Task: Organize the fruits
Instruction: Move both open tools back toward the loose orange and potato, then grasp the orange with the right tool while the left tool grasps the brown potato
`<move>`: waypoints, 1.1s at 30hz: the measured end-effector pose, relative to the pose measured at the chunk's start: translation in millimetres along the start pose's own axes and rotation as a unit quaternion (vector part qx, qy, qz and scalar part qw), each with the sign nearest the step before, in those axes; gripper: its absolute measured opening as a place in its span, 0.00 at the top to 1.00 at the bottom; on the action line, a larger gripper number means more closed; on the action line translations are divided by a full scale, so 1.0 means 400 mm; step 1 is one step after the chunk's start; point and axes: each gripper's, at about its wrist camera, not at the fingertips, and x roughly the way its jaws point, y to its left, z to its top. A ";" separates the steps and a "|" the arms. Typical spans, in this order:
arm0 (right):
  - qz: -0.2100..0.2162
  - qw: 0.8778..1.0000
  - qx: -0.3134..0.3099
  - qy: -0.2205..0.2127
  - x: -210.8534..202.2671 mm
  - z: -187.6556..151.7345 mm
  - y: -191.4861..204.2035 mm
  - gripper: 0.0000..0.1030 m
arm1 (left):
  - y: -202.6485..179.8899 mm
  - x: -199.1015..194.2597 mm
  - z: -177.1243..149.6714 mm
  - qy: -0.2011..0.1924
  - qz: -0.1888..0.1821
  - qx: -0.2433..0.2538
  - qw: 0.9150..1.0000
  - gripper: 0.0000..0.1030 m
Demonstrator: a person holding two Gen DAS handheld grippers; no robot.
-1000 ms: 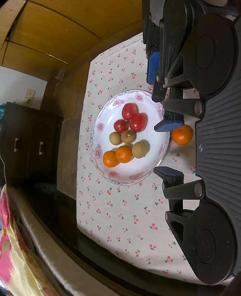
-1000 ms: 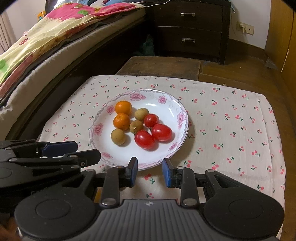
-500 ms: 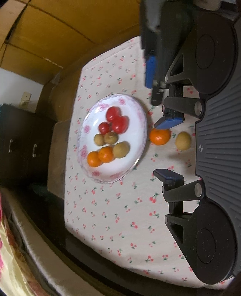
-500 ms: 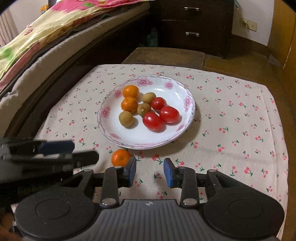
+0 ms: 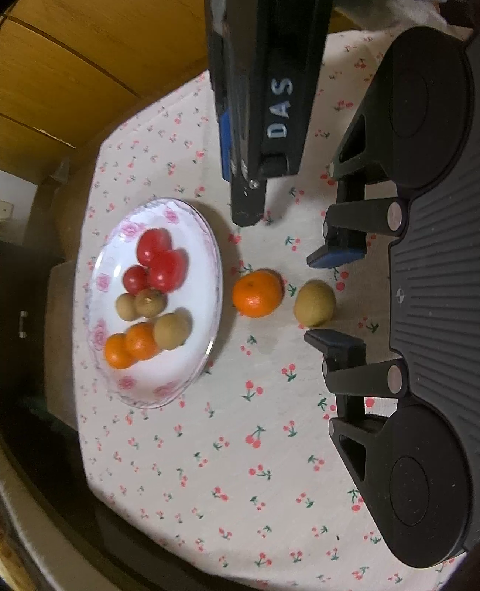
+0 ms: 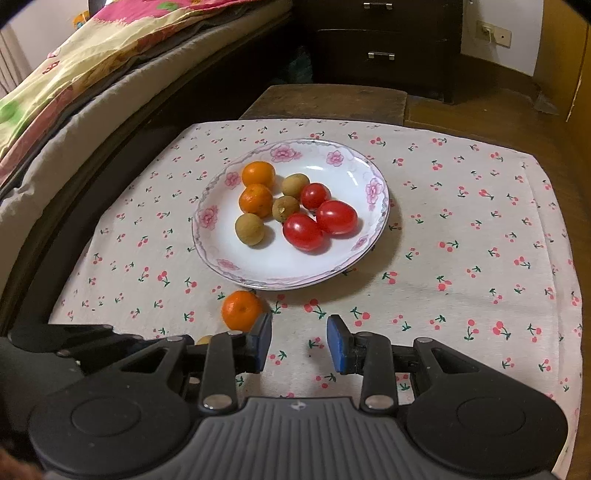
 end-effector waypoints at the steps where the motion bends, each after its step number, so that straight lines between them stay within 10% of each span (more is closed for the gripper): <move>1: 0.001 1.000 0.000 0.001 0.001 0.000 0.001 0.67 | 0.002 0.004 -0.001 0.001 0.002 -0.002 1.000 0.59; 33: 0.012 0.999 -0.014 0.050 0.136 0.038 0.106 0.60 | 0.064 -0.020 -0.035 0.000 -0.008 -0.019 1.000 0.65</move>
